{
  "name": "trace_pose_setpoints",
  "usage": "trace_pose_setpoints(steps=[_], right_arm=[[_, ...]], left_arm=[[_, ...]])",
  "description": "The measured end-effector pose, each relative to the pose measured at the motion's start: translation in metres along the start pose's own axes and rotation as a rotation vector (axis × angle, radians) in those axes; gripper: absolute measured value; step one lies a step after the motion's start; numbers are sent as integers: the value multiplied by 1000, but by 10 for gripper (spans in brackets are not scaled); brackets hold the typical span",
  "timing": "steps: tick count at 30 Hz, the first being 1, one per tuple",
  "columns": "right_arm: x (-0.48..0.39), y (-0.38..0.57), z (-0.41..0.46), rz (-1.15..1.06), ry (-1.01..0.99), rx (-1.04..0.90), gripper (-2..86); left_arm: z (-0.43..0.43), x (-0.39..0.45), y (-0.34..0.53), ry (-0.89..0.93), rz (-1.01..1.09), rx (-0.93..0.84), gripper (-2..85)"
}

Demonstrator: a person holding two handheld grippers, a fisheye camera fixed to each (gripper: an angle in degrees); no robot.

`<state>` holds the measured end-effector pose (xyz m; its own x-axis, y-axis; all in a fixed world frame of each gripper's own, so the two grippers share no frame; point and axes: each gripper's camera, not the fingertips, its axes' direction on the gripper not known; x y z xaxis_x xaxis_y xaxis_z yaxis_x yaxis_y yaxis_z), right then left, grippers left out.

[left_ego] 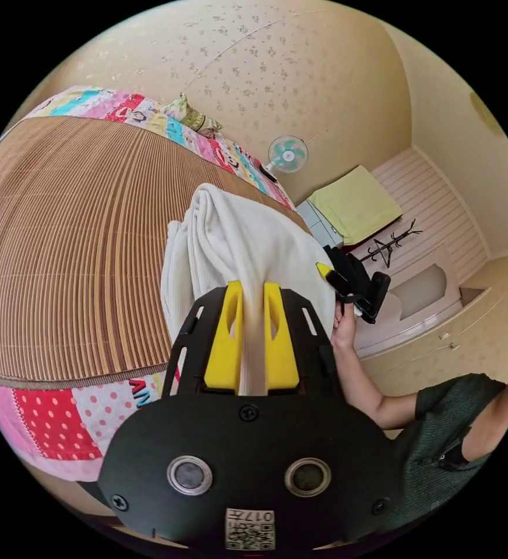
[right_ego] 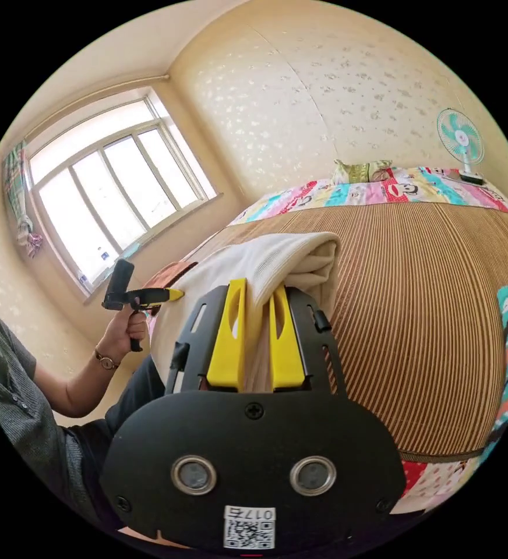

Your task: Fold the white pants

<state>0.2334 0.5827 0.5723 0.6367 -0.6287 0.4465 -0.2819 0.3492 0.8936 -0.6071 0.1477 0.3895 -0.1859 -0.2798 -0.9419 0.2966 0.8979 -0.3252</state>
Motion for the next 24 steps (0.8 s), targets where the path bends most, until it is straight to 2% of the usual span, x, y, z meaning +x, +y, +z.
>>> trace_pose_setpoints(steps=[2, 3, 5, 7, 9, 13, 14, 16, 19, 24], right_arm=[[38, -1, 31, 131, -35, -106, 86], [67, 0, 58, 304, -64, -283, 111], [88, 10, 76, 404, -110, -403, 139], [87, 24, 64, 364, -206, -313, 162], [88, 42, 48, 367, -233, -240, 217], [105, 63, 56, 427, -287, -229, 221], [110, 66, 65, 434, -352, -233, 218], [111, 68, 81, 427, -446, -253, 211], [107, 65, 91, 408, -417, -321, 194], [96, 76, 109, 407, -610, -612, 140]], left_arm=[[12, -24, -2, -58, -76, -22, 77], [14, -40, 0, -82, -153, -36, 110], [1, -50, 10, -21, -165, 24, 132], [-19, -55, 26, 3, -166, 106, 153], [-21, -61, 28, 30, -175, 96, 183], [7, -74, 6, 92, -181, -43, 221], [13, -74, 2, 96, -179, -70, 222], [42, -73, -11, 114, -169, -204, 205], [45, -62, -16, 51, -179, -264, 155], [38, -46, 11, 212, -148, -484, 125]])
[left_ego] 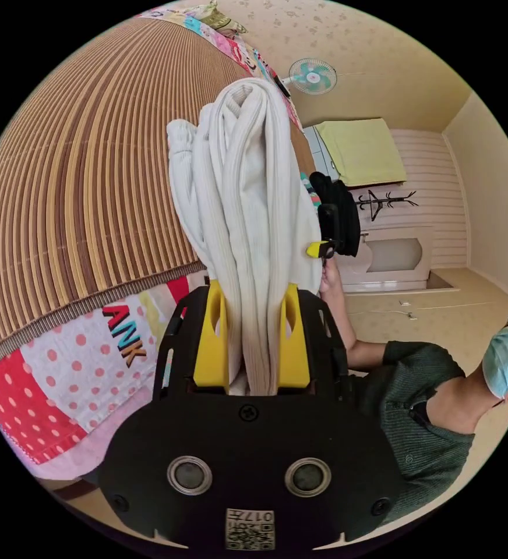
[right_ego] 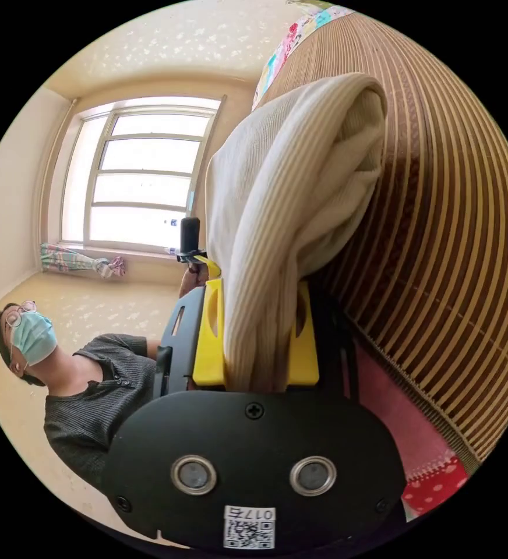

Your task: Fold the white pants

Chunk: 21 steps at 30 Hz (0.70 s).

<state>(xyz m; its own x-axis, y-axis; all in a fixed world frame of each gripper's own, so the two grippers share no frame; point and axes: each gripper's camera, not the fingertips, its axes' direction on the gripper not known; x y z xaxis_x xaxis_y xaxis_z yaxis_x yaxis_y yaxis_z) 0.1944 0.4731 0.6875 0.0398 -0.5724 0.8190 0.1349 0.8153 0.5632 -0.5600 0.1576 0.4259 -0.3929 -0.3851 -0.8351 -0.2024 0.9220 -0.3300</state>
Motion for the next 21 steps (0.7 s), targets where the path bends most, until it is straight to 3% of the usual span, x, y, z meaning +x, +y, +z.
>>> trace_pose_setpoints(steps=[5, 9, 14, 18, 21], right_arm=[[-13, 4, 39, -76, 21, -65, 107], [-37, -27, 72, -164, -126, -66, 87], [-115, -103, 132, -334, -171, -112, 76], [-207, -180, 192, -476, -247, -111, 78], [-256, -229, 240, -458, -270, -24, 93]], left_arm=[[-18, 2, 58, 96, -37, 101, 114], [-97, 23, 93, 44, -11, 257, 114], [-231, 46, 128, -56, 0, 347, 114], [-381, 89, 164, -193, -16, 420, 120], [-485, 121, 180, -449, -84, 489, 159]])
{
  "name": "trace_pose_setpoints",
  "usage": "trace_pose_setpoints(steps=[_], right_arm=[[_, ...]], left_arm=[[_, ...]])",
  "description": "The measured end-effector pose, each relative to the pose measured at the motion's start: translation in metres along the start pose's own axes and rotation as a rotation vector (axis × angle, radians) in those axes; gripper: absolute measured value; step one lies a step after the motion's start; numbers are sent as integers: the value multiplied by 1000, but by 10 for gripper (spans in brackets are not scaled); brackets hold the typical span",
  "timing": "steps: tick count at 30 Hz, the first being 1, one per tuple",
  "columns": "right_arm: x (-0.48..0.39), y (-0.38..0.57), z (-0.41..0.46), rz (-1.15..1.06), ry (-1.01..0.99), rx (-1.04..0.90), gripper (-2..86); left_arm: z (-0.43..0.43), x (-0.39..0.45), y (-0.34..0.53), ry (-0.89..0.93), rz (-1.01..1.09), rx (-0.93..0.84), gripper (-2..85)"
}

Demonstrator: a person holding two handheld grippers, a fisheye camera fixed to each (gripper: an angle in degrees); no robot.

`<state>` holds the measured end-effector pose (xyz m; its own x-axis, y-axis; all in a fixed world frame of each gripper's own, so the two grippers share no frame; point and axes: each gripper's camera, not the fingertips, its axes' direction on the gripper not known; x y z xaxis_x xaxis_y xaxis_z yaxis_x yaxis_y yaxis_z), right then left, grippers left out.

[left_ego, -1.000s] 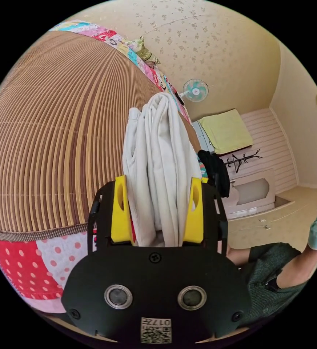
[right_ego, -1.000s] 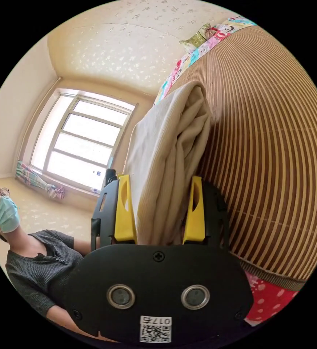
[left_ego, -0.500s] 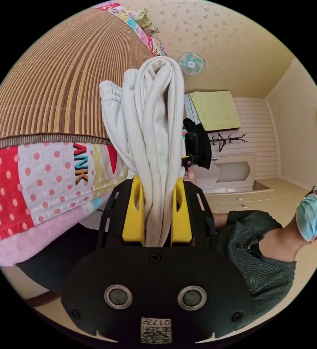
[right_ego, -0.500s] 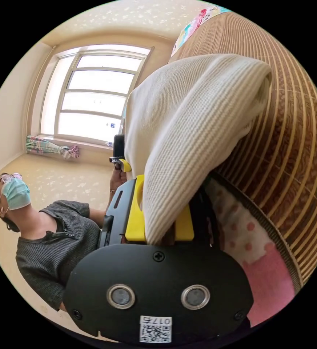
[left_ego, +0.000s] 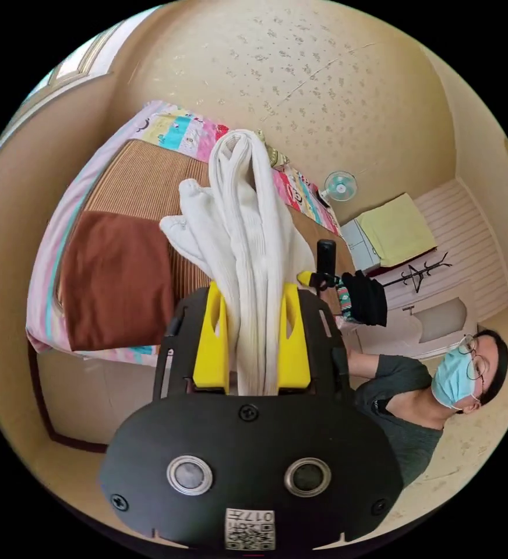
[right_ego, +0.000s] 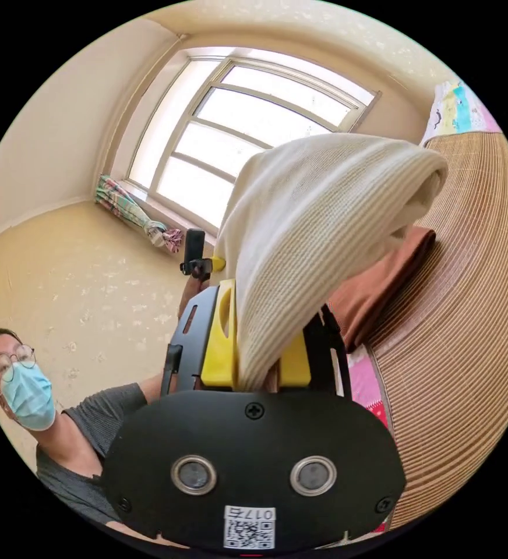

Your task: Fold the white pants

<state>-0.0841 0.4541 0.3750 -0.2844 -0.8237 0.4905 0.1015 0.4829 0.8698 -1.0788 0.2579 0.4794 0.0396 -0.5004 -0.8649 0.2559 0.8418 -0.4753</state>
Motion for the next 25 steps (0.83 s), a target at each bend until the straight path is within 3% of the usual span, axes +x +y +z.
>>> trace_pose_setpoints(steps=[3, 5, 8, 12, 15, 19, 23, 25], right_arm=[[32, -25, 46, 188, 43, 13, 93], [59, -14, 54, 257, 99, -38, 62], [82, 46, 21, 224, 109, -57, 29], [98, 168, -74, 233, 130, -153, 13], [80, 257, -154, 270, 111, -189, 9], [29, 347, -247, 458, 405, -170, 6], [-50, 428, -339, 541, 497, 166, 4], [-79, 460, -370, 524, 524, 370, 4]], left_arm=[[-66, -51, -5, -337, -245, 94, 176], [-84, -82, 22, -386, -355, 188, 171], [-60, -103, 98, -262, -340, 314, 155], [90, -76, 251, -158, -170, 332, 80], [195, -60, 341, 1, -278, 374, 40], [245, -4, 382, 108, -306, 641, -6], [276, 32, 305, 66, -84, 398, -9], [300, 47, 267, -94, -69, 309, -10]])
